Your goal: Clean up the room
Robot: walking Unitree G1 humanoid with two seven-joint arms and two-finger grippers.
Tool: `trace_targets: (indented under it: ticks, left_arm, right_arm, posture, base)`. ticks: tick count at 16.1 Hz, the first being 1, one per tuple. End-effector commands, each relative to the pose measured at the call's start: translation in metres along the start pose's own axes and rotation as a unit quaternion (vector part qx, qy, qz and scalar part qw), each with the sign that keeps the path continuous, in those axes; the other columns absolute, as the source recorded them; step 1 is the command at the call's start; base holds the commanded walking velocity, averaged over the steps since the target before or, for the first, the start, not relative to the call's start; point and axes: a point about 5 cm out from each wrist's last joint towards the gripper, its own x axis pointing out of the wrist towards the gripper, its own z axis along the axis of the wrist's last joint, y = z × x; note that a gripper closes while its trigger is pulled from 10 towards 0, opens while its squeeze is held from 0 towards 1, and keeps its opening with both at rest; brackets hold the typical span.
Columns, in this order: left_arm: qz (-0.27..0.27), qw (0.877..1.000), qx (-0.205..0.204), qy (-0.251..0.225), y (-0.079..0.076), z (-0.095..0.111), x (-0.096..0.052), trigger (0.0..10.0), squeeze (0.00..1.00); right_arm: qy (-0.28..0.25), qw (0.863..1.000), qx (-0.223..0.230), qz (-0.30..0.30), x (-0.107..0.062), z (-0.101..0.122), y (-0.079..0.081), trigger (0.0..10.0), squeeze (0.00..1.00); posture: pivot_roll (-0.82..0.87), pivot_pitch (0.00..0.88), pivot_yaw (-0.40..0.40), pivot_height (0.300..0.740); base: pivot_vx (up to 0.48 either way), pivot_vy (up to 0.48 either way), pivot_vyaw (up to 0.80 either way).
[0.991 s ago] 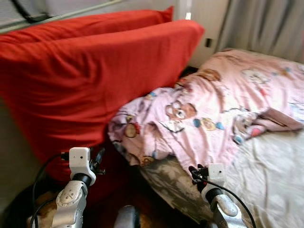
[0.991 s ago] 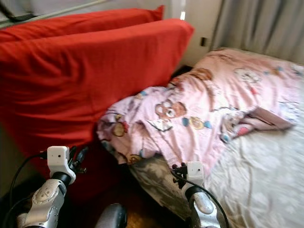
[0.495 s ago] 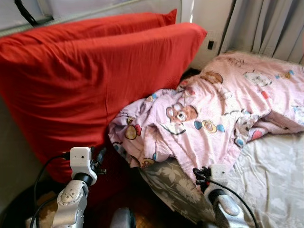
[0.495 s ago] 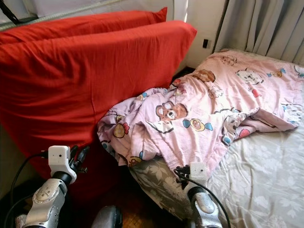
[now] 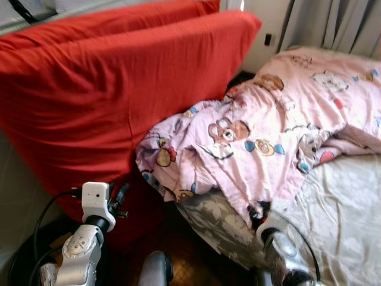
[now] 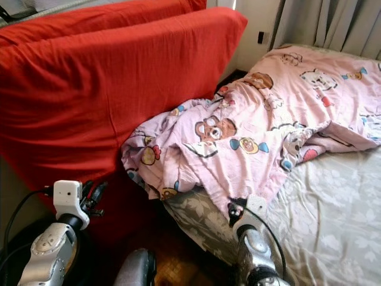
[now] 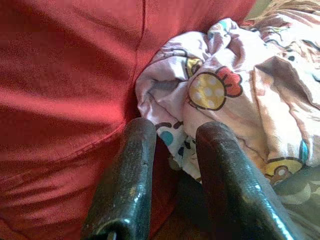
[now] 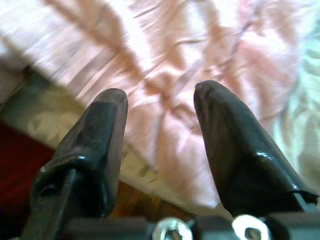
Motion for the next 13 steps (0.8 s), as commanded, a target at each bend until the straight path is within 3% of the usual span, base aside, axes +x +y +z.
trace_targets:
  ticks: [1,3,4,10,13]
  left_arm:
    - [-0.001,1.0,0.003,0.006,0.002,0.0,-0.004,10.0,0.0]
    - [0.003,1.0,0.004,0.01,0.003,-0.001,-0.008,10.0,0.0]
    - [0.005,1.0,0.003,0.012,0.003,-0.002,-0.01,10.0,0.0]
    - [0.018,1.0,-0.001,0.02,0.003,-0.002,-0.018,10.0,0.0]
    - [0.02,0.999,-0.004,0.025,0.001,-0.004,-0.021,10.0,0.0]
  right_arm:
    - [0.0,1.0,0.009,-0.014,0.002,0.004,0.002,10.0,1.0]
    - [-0.002,1.0,0.005,-0.018,0.003,0.007,0.001,10.0,1.0]
    - [0.003,1.0,0.0,-0.024,0.002,0.004,-0.002,10.0,0.0]
    - [-0.021,0.996,0.017,-0.082,-0.003,0.003,-0.019,10.0,0.0]
    - [-0.005,0.996,0.035,-0.078,-0.005,-0.006,-0.02,10.0,0.0]
  posture:
    - [0.17,0.152,0.049,0.605]
    - [0.17,0.168,0.046,0.605]
    - [0.17,0.182,0.045,0.605]
    - [0.19,0.213,0.025,0.605]
    - [0.18,0.218,0.021,0.605]
  base:
    - [0.0,0.0,0.0]
    - [0.0,0.0,0.0]
    - [0.0,0.0,0.0]
    - [0.0,0.0,0.0]
    - [0.0,0.0,0.0]
